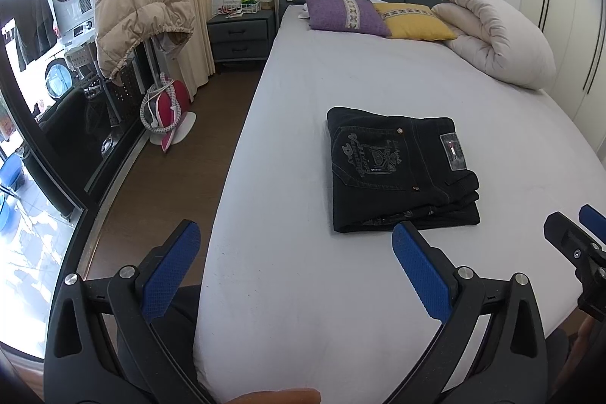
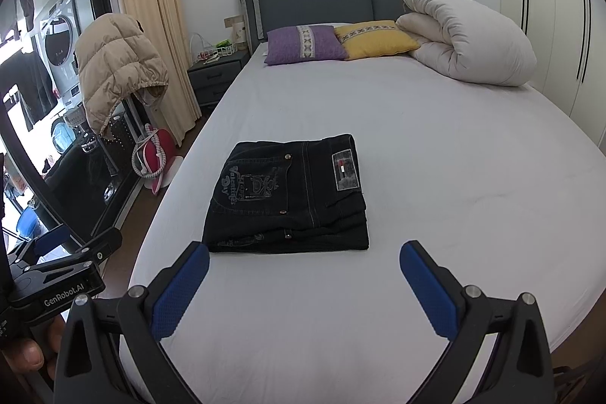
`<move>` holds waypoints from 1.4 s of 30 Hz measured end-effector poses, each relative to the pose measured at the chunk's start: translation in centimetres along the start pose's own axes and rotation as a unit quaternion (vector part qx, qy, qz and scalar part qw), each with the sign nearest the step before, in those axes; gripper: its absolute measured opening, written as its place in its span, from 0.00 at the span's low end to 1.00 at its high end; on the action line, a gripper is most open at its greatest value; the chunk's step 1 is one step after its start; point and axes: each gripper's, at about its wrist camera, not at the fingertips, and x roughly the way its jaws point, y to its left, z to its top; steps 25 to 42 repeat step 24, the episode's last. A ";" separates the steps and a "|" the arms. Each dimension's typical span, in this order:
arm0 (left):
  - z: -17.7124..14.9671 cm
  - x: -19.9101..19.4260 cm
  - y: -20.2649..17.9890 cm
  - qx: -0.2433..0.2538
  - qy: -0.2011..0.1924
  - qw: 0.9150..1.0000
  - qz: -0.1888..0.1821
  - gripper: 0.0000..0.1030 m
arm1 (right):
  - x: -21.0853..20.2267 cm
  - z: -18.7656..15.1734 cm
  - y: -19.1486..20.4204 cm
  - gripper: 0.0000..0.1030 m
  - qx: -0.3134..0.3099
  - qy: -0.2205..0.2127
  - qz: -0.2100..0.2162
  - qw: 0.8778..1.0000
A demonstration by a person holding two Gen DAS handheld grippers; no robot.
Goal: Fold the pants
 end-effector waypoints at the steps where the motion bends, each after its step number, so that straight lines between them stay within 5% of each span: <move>1: 0.0 0.0 0.0 0.000 0.000 1.000 0.000 1.00 | 0.0 0.0 0.0 1.00 0.000 0.000 0.000 1.000; 42: 0.2 0.4 0.1 0.005 -0.002 1.000 -0.005 1.00 | 1.0 -0.2 -0.6 1.00 -0.002 0.008 0.006 1.000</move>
